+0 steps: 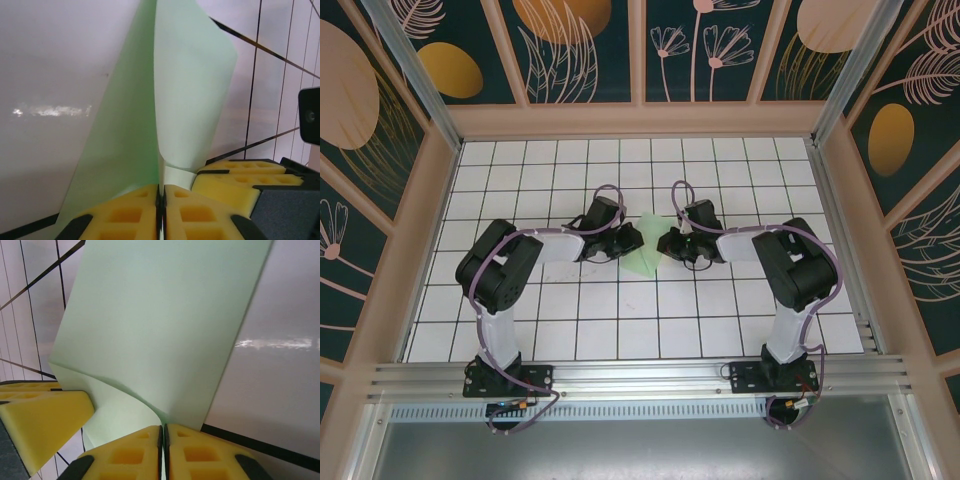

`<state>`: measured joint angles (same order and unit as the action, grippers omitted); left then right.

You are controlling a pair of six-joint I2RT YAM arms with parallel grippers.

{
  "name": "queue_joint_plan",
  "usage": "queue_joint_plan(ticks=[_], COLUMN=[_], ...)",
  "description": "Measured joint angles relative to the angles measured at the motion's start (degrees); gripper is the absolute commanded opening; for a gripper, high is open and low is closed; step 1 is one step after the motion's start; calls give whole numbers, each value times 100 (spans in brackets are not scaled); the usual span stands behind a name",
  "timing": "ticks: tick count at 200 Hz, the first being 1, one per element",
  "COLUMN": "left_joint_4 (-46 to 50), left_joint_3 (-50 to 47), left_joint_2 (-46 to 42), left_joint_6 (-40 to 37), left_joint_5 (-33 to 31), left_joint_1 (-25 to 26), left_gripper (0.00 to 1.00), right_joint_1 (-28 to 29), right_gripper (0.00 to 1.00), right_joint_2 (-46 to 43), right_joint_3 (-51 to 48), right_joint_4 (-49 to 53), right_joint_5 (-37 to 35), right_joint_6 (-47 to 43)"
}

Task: Fold a paper plane with a square sheet of paper (pick it up from the middle)
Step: Turn over the paper at the center of the table.

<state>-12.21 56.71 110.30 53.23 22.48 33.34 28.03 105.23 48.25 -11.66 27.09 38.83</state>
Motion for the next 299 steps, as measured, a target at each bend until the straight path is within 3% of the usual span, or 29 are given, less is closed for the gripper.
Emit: queue_joint_plan(ticks=[19,53,113,155,204,253,299], left_joint_4=[7,262,2065,3143,4052,4376,4385], left_joint_3=[28,149,909,1781,2409,2492,2496], left_joint_2=[0,-72,-1335,-1709,-807,442,922], left_joint_6=[-149,-525,-1687,-2398,-2758,-2815,-2800], left_joint_5=[-44,-337,-1755,-3526,-5759,-6767,-6861], left_joint_1=[0,0,20,195,417,577,833], left_gripper=[1,0,0,0,0,0,2], right_joint_1=[-24,-190,-286,-297,-400,-634,-844], right_gripper=[37,68,98,99,99,99,99], right_joint_2=[-181,-1027,-2583,-2859,-2892,-2898,-2900], right_joint_3=[0,13,22,9,-76,-87,-208], right_joint_4=[256,804,1539,1917,2236,2472,2533], right_joint_5=[-35,-476,-1827,-2479,-3034,-3176,-3154], right_joint_6=[-90,-212,-579,-614,-428,-282,-188])
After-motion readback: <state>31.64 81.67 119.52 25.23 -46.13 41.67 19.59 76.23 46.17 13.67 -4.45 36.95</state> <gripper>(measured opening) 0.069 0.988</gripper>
